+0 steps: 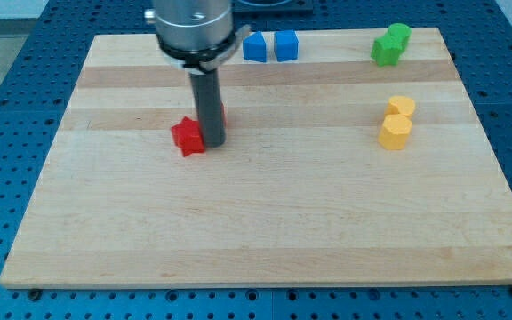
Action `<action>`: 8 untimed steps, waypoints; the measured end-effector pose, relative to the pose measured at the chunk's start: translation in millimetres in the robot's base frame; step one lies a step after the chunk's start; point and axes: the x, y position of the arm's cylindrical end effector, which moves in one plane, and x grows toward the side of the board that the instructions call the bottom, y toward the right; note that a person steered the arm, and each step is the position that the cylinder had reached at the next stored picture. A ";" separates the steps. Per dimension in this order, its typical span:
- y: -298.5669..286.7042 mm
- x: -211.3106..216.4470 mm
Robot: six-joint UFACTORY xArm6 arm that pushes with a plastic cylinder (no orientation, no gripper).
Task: Move the red star towards the center left of the board
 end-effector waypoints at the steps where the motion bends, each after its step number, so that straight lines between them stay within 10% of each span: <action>1: -31.0 0.0; 8: -123.2 13.4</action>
